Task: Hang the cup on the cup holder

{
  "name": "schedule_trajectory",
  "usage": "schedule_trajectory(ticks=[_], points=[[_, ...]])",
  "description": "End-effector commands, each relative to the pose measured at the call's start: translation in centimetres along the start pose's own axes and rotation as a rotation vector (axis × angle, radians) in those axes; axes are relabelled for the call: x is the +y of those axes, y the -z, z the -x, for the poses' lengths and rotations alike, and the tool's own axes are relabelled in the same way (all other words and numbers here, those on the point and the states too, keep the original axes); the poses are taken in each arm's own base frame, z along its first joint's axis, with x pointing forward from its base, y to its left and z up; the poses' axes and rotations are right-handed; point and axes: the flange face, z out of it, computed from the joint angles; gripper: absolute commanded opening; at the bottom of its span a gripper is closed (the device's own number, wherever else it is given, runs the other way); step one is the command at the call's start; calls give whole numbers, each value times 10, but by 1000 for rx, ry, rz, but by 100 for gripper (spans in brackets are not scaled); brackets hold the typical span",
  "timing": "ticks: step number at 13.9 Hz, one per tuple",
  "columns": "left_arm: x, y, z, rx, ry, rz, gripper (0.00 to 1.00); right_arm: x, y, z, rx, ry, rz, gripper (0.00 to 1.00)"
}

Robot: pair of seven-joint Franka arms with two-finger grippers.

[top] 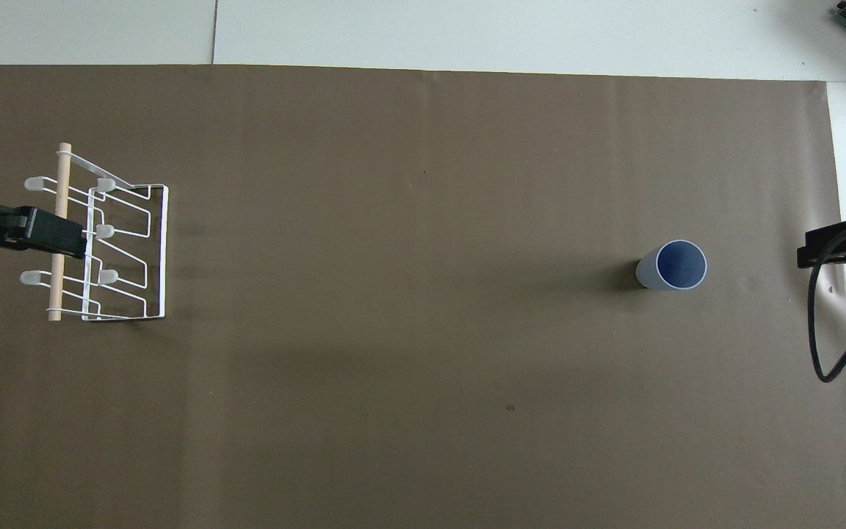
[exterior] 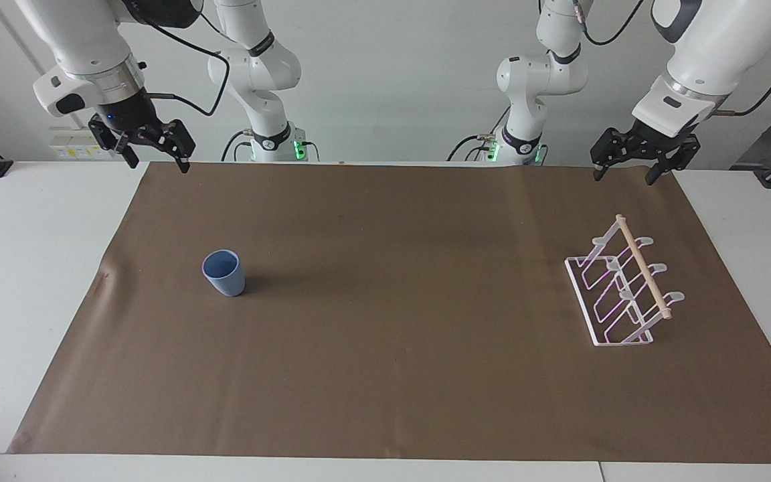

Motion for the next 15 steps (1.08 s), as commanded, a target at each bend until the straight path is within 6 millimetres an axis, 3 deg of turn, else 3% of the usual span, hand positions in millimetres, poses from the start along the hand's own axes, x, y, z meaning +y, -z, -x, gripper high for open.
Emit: schedule_trajectory(ticks=[1, 15], points=[[-1, 0, 7, 1, -7, 11, 100, 1, 0, 5, 9, 4, 17, 100], [-2, 1, 8, 3, -7, 9, 100, 1, -6, 3, 35, 12, 7, 100]])
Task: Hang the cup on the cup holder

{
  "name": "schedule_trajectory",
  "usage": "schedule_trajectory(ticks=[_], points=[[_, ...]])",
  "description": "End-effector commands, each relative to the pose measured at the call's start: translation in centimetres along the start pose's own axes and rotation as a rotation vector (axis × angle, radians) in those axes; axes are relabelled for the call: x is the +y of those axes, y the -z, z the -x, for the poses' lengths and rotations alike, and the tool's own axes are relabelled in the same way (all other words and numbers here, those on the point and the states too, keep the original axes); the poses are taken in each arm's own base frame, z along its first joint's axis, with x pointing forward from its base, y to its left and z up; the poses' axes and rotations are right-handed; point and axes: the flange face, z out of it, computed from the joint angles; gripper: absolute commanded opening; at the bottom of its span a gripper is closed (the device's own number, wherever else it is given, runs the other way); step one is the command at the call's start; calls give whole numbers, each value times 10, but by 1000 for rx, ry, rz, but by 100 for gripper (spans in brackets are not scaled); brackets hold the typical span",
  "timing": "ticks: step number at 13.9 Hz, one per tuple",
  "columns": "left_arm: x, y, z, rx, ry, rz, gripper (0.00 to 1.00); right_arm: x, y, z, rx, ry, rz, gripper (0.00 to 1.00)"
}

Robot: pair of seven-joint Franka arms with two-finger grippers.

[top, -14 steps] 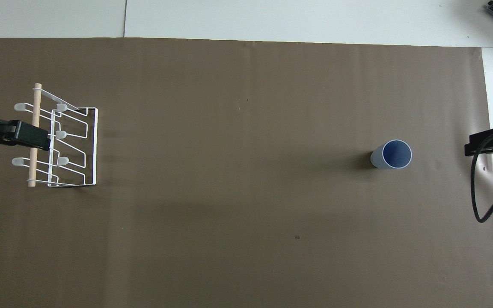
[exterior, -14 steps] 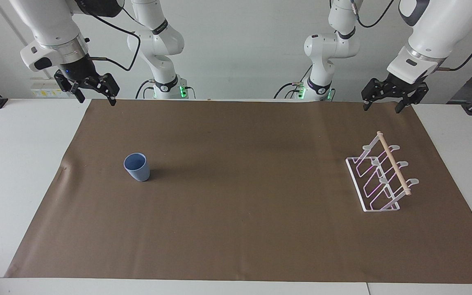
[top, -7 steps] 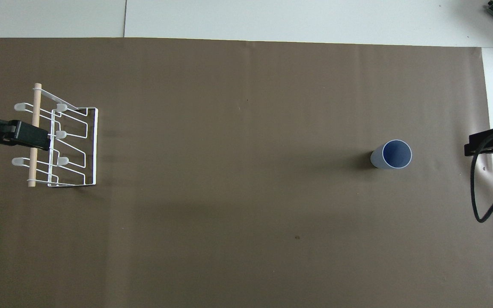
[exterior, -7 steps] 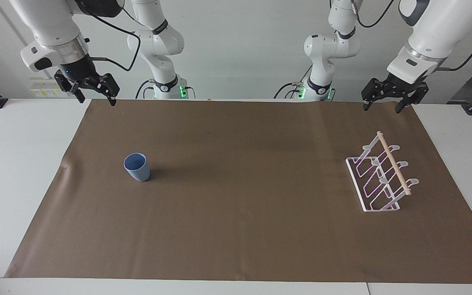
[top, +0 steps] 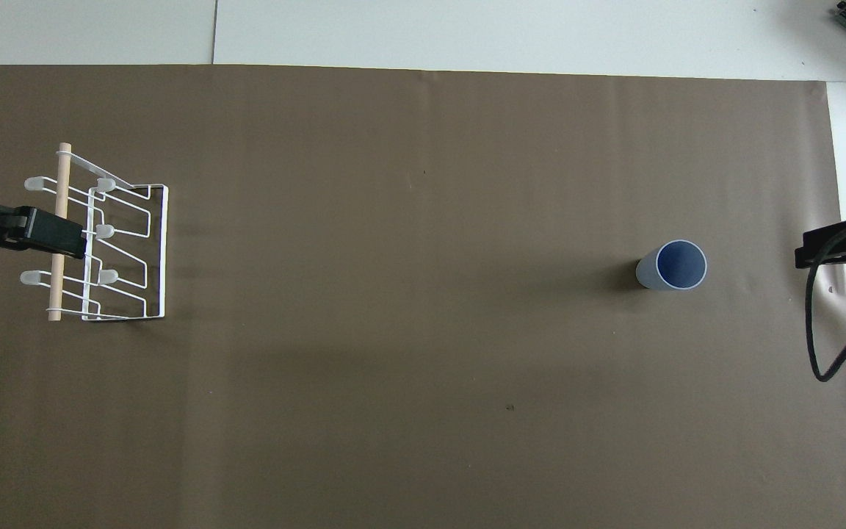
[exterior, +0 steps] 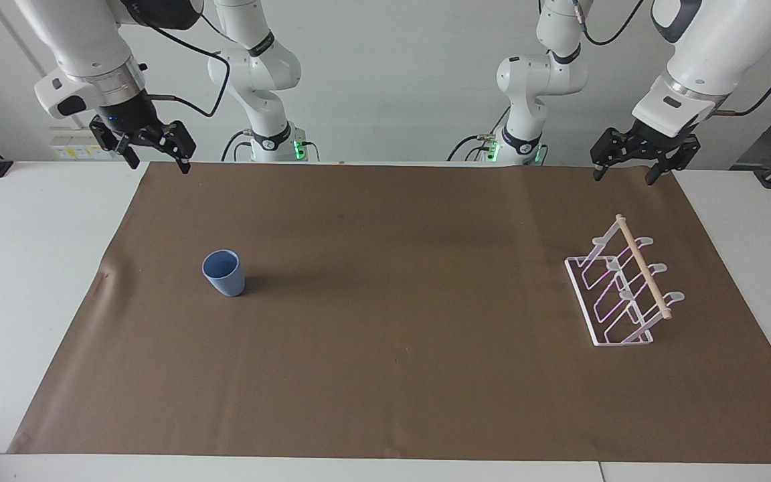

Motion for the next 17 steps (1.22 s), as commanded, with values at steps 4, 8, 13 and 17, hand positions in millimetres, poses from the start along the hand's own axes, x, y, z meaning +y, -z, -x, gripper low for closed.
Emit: schedule_trajectory(ticks=[4, 8, 13, 17], points=[[-2, 1, 8, 3, -6, 9, 100, 6, -26, -1, 36, 85, 4, 100], [-2, 1, 8, 3, -6, 9, 100, 0, -89, -12, 73, 121, 3, 100], [-1, 1, 8, 3, -7, 10, 100, 4, -162, -21, 66, 144, -44, 100], [-2, 1, 8, 3, -6, 9, 100, 7, -208, -46, 85, 144, -106, 100]])
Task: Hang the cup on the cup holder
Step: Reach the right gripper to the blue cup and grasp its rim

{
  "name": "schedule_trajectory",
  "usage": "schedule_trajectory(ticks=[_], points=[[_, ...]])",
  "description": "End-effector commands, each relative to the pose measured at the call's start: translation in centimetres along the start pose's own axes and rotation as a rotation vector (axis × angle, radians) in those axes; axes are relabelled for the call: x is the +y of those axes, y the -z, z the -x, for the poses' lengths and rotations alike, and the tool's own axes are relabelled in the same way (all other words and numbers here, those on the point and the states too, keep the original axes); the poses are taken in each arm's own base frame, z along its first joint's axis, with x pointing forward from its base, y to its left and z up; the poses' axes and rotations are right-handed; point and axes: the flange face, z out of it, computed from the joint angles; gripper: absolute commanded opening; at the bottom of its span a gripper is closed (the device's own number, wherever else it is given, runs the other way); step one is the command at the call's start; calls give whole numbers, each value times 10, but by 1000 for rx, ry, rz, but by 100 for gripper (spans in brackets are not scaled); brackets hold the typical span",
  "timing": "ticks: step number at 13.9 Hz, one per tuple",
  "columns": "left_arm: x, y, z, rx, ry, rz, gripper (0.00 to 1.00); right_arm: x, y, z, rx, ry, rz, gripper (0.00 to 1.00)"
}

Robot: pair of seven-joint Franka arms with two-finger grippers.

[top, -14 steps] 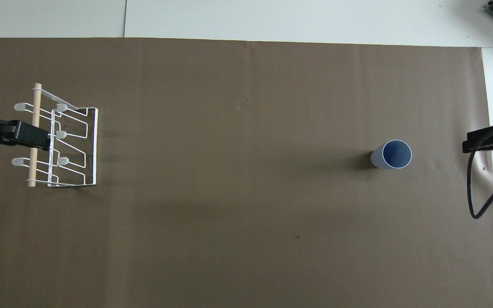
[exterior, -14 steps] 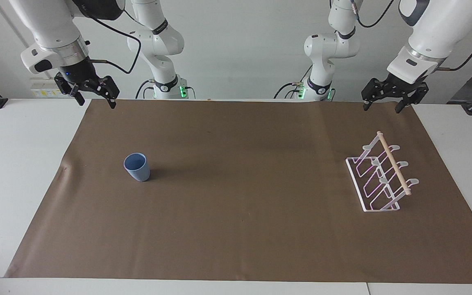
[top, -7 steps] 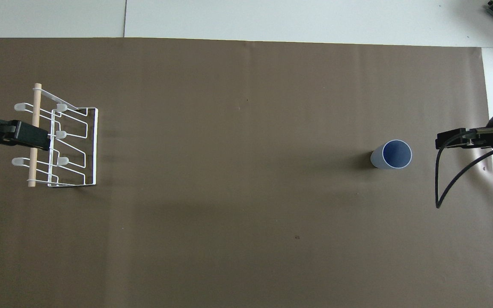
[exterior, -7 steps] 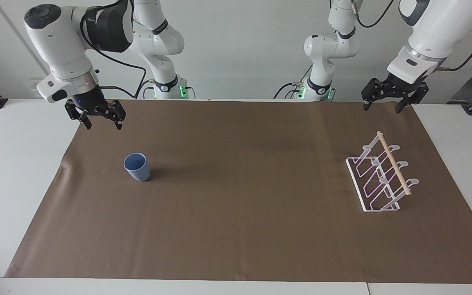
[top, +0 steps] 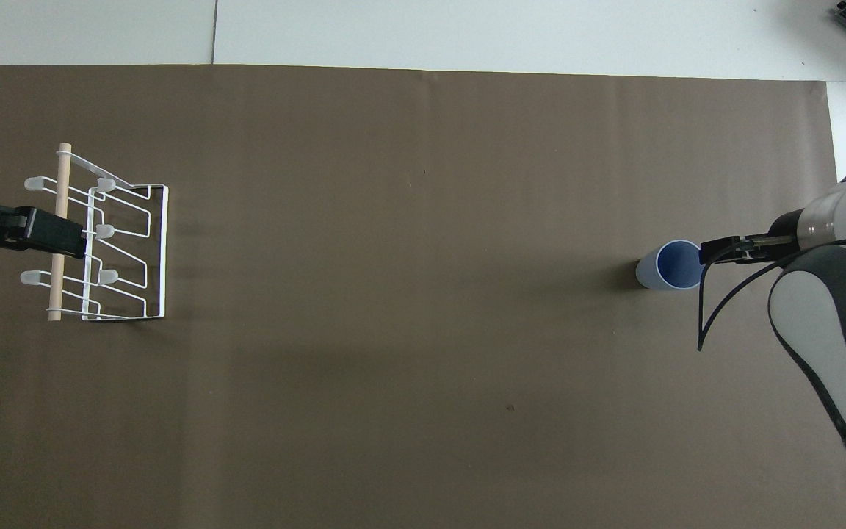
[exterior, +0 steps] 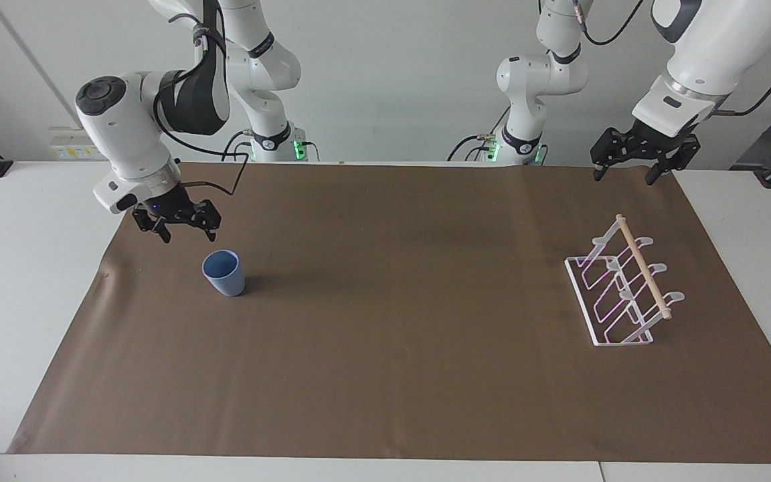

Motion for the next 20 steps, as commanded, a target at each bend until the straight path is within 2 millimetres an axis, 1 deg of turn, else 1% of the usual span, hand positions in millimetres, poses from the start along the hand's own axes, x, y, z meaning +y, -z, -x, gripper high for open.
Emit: schedule_trajectory(ticks=[1, 5, 7, 9, 11, 13, 14, 16, 17, 20], points=[[-1, 1, 8, 3, -7, 10, 100, 8, -25, -9, 10, 11, -31, 100], [-1, 0, 7, 1, -7, 11, 100, 12, -53, -11, 21, 13, -24, 100], [-1, 0, 7, 1, -7, 11, 100, 12, -58, -10, 24, 11, -24, 100], [-2, 0, 7, 1, -6, 9, 100, 12, -68, -5, 11, 11, -29, 100], [-1, 0, 7, 1, -7, 11, 100, 12, -71, -4, 6, 15, -30, 100], [-2, 1, 8, 3, -5, 9, 100, 12, -72, -3, 6, 24, -42, 71], [-2, 0, 7, 1, -6, 9, 100, 13, -72, -3, 8, 39, -48, 53], [-2, 0, 7, 1, -6, 9, 100, 16, -72, -3, 12, 28, -61, 9], [-2, 1, 8, 3, -6, 9, 100, 16, -72, -3, 16, 10, -78, 0], [-1, 1, 8, 3, -7, 10, 100, 16, -72, -3, 17, 7, -88, 0]])
